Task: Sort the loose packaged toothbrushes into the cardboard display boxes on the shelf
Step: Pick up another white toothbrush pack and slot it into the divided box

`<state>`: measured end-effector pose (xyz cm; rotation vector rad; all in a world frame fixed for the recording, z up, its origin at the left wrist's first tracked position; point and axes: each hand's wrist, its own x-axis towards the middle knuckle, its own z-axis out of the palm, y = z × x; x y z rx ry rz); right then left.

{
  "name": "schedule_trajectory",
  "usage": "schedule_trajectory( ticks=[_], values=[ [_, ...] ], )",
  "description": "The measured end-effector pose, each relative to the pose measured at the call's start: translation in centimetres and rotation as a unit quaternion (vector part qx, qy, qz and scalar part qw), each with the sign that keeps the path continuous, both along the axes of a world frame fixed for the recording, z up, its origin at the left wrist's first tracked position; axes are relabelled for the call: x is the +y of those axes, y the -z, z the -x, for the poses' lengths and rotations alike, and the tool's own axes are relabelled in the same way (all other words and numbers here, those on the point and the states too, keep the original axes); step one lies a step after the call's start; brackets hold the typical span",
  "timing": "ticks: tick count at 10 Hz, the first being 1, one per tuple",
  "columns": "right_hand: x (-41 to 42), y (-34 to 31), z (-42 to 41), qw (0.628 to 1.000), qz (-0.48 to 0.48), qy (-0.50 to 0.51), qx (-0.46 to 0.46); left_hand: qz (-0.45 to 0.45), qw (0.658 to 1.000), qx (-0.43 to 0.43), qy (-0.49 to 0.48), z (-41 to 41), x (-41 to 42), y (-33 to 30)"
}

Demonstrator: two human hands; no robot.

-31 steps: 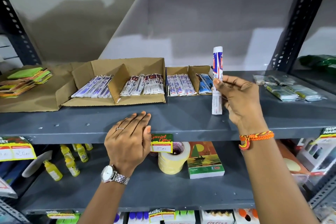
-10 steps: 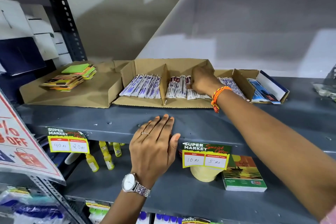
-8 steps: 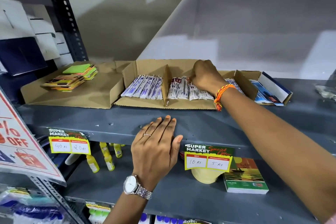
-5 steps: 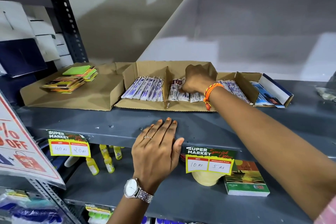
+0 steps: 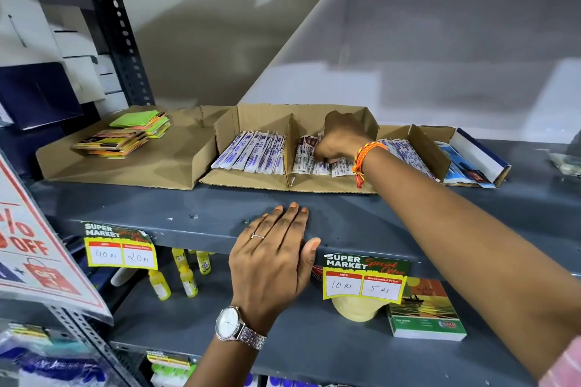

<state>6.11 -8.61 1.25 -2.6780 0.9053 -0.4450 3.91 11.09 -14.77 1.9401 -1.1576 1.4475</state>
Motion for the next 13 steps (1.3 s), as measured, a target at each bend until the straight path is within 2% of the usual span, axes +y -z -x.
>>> schedule_trajectory(
  ticks=[3,4,6,8,12,13],
  values=[
    [0.2,-0.8,0.7,0.999,0.042,-0.005,0.01,-0.003,1.0,0.0,0.0,0.0,0.0,0.0],
    [0.3,-1.3,1.1,0.996,0.082,0.01,-0.018,-0.004,1.0,0.0,-0.002,0.0,0.0,0.0],
    [-0.1,-2.1,1.3,0.996,0.033,0.027,-0.078,-0.002,1.0,-0.001,-0.003,0.0,-0.1,0.0],
    [0.1,-1.1,1.9,0.998,0.064,0.02,-0.005,0.002,1.0,0.0,-0.003,0.0,-0.1,0.0],
    [0.2,-1.2,2.5,0.985,0.164,-0.053,0.024,0.008,1.0,-0.004,0.0,0.0,-0.1,0.0],
    [-9.6,6.1,-3.2,0.981,0.134,-0.075,0.12,0.012,1.0,-0.004,0.003,0.0,-0.1,0.0]
  ],
)
